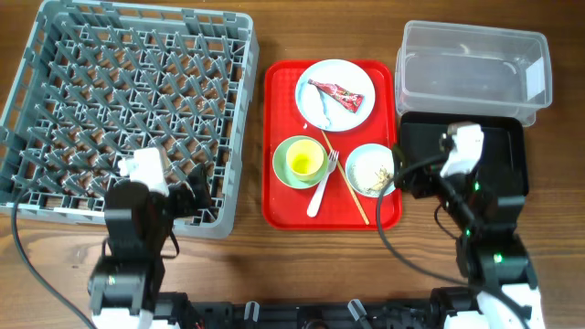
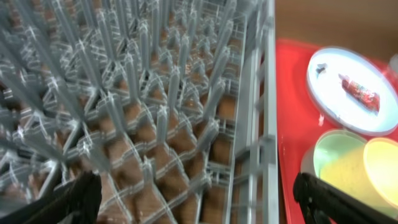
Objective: Sort waste into correct bins and load items into the dishwasher rack
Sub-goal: 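Move the right gripper from rest toward the white plate on the tray, then grasp the red snack wrapper on the white plate with the right gripper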
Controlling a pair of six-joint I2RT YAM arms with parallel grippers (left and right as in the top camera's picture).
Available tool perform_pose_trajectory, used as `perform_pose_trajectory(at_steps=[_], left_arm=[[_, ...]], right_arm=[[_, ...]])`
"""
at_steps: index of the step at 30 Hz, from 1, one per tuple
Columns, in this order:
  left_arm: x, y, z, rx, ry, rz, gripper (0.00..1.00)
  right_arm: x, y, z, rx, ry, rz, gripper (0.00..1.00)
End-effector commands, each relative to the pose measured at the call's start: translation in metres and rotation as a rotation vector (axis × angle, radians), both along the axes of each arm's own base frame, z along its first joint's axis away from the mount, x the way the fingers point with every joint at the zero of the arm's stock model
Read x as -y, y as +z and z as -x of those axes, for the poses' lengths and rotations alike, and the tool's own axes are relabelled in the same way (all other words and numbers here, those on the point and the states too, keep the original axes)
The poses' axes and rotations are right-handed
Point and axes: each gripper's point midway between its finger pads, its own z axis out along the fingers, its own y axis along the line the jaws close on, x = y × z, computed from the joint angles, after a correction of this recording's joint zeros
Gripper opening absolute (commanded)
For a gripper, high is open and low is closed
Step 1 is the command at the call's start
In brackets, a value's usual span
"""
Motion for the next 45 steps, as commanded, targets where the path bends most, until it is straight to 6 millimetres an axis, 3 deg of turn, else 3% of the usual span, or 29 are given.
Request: perform_pose_trajectory(at_steps=[1, 6, 10, 23, 26, 28, 30, 33, 35, 38, 43, 45], left_arm=[[0.003, 0.021, -0.011, -0.092, -0.024, 0.005, 1.0], [0.003, 0.029, -0.019, -0.223, -0.024, 0.007, 1.0], [0.003, 0.028, -0.018, -0.229, -0.024, 0.006, 1.0], [0.006, 0.028, -0.018, -0.228, -0.038, 0.018, 1.0], [0.006, 0.028, -0.018, -0.228, -0.038, 0.018, 1.0], [0.006, 0.028, -0.018, -0.228, -0.038, 0.019, 1.0], [0.006, 0.028, -0.018, -0.228, -0.038, 0.019, 1.0], [0.006, 0.028, -0.018, -0.229, -0.038, 0.019, 1.0], [0.006, 0.028, -0.018, -0.229, -0.038, 0.018, 1.0], [0.006, 0.028, -0.018, -0.229, -0.038, 0.019, 1.0], [0.006, 0.028, -0.018, -0.229, -0.038, 0.019, 1.0], [0.006, 0.028, -0.018, -0.229, -0.038, 0.019, 1.0]], right_arm=[[-0.02, 0.02, -0.017, -0.098, 0.099, -0.058, 1.0], [-0.021, 0.019, -0.029, -0.297, 0.169, 0.051, 1.0], [-0.022, 0.018, -0.028, -0.367, 0.102, -0.048, 1.0], [-0.026, 0.023, -0.033, -0.373, 0.104, -0.011, 0.99], [-0.04, 0.041, -0.046, -0.374, 0.097, 0.084, 0.99], [-0.061, 0.056, -0.06, -0.365, 0.136, 0.112, 0.99], [-0.077, 0.067, -0.08, -0.347, 0.146, 0.142, 0.99], [-0.095, 0.067, -0.115, -0.348, 0.13, 0.204, 0.99], [-0.11, 0.053, -0.133, -0.379, 0.136, 0.213, 0.97], [-0.13, 0.003, -0.153, -0.486, 0.116, 0.196, 0.88], [-0.144, -0.095, -0.159, -0.697, 0.062, 0.197, 0.85], [-0.146, -0.121, -0.158, -0.755, 0.045, 0.194, 0.79]])
